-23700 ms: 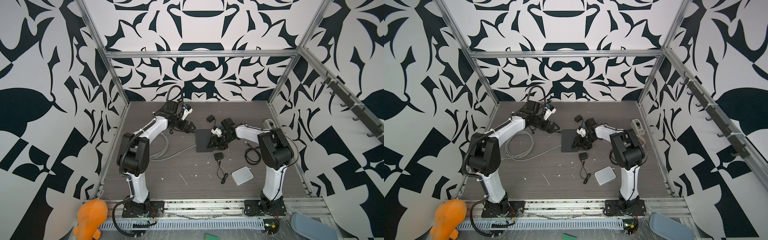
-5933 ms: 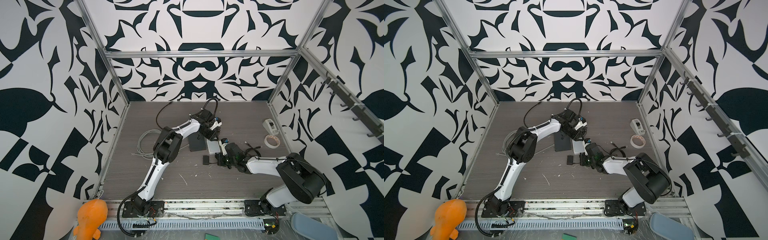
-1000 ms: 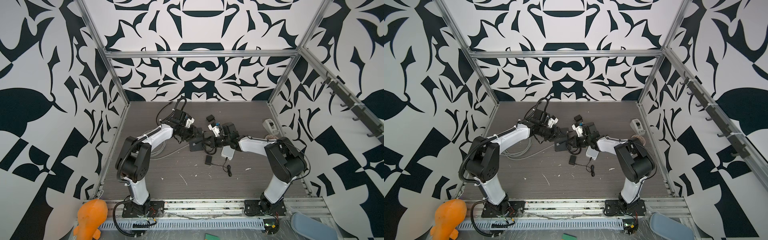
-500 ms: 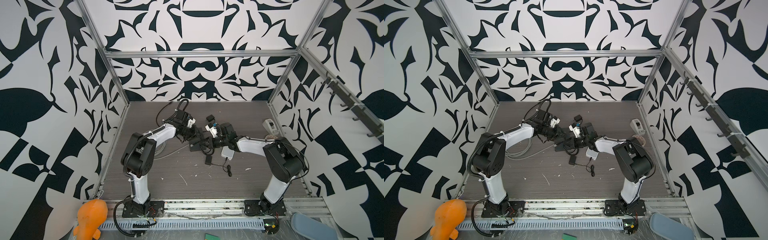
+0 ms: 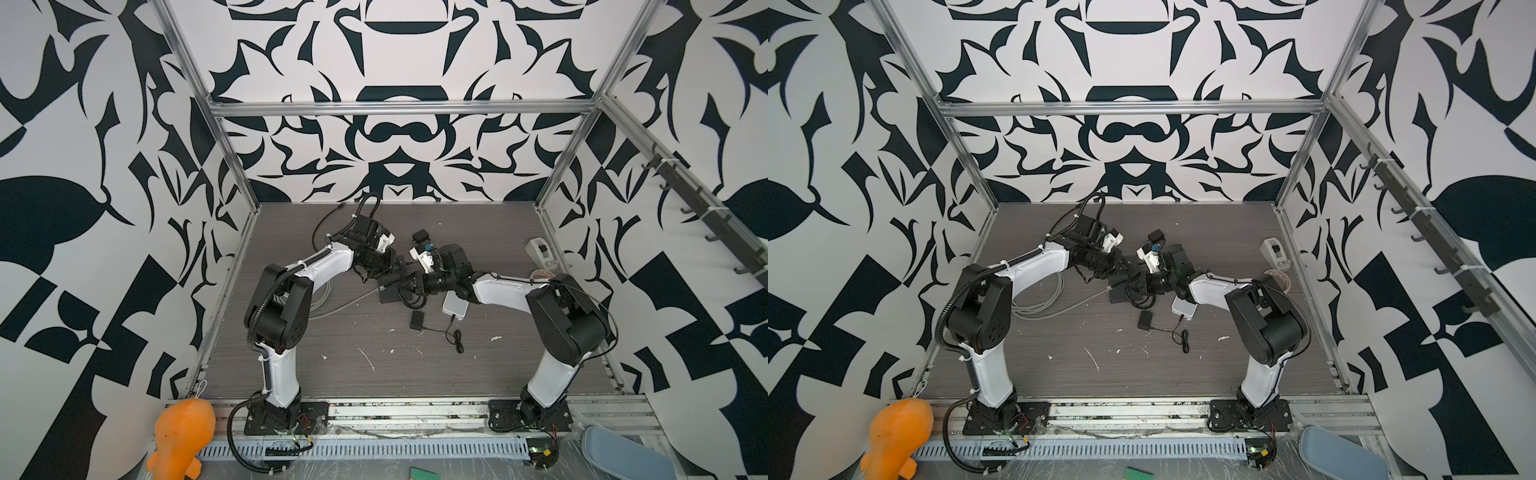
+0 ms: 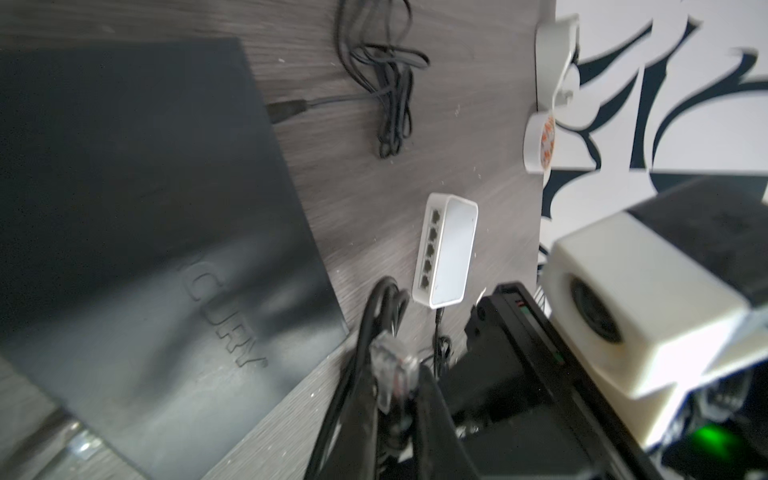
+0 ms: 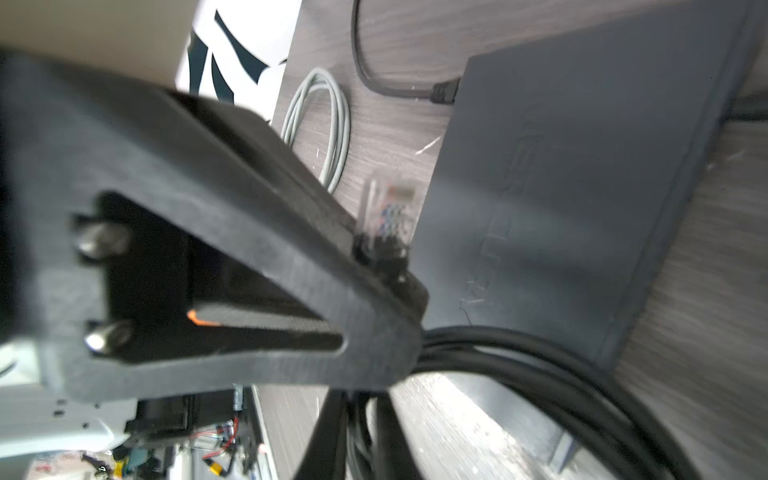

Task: Insert the plug into the switch port
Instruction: 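Lift the ethernet cable toward the left gripper while left gripper moves to meet it, then grasp the ethernet cable with the left gripper beside the right gripper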

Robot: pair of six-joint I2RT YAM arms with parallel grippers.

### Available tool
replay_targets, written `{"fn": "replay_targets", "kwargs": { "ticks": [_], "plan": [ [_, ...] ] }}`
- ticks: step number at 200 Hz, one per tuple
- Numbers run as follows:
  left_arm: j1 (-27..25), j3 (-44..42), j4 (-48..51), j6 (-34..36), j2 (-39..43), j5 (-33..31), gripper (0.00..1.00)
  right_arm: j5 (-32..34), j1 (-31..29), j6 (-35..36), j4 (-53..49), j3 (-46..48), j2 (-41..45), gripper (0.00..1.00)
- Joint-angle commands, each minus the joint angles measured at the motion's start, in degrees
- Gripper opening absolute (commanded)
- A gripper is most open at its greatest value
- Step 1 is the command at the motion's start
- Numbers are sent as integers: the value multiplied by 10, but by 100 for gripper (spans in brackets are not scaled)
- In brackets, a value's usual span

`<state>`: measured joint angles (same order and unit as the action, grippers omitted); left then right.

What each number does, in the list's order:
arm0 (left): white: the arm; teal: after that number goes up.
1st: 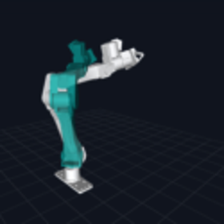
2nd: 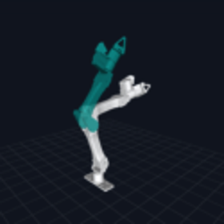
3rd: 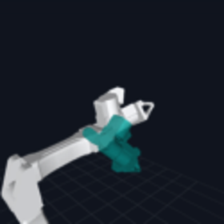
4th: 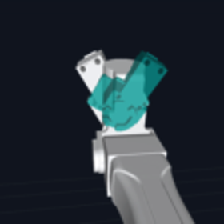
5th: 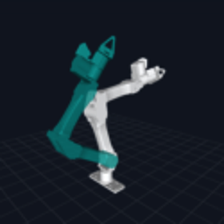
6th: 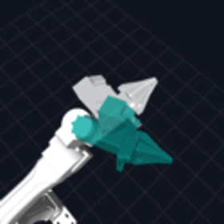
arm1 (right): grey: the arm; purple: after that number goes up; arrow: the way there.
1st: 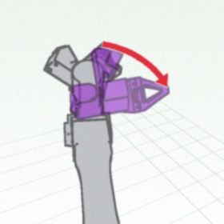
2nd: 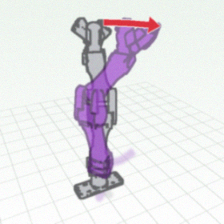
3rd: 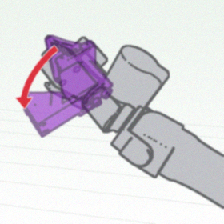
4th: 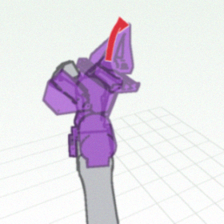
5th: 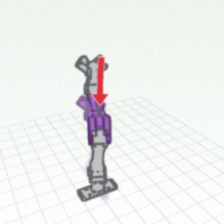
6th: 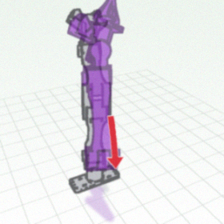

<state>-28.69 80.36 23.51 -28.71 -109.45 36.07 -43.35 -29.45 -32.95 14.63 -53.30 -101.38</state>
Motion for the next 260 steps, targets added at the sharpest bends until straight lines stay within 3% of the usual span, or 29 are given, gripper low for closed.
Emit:
{"fn": "replay_targets", "kwargs": {
  "ticks": [1, 24, 44, 61, 86, 119, 260],
  "plan": [
    [-1, 41, 73, 125, -12, 29, 5, -29, 3, 24, -76, -16, 43, 26],
    [-1, 65, 120, 220, -13, 32, 7, -51, 29, 65, -162, 4, 103, 30],
    [-1, 71, 140, 280, -15, 43, 8, -71, 77, 59, -183, 21, 158, 31],
    [-3, 85, 168, 318, -20, 52, 8, -39, 115, -5, -177, 10, 183, 32],
    [-13, 110, 219, 364, -23, 57, 7, -17, 124, -111, -258, -76, 141, 30],
    [-17, 105, 225, 378, -19, 53, 7, -3, 107, -207, -248, -92, 127, 30],
    [-35, 103, 229, 389, -19, 43, 8, 2, 48, -233, -250, -145, 67, 35]
  ]
}}
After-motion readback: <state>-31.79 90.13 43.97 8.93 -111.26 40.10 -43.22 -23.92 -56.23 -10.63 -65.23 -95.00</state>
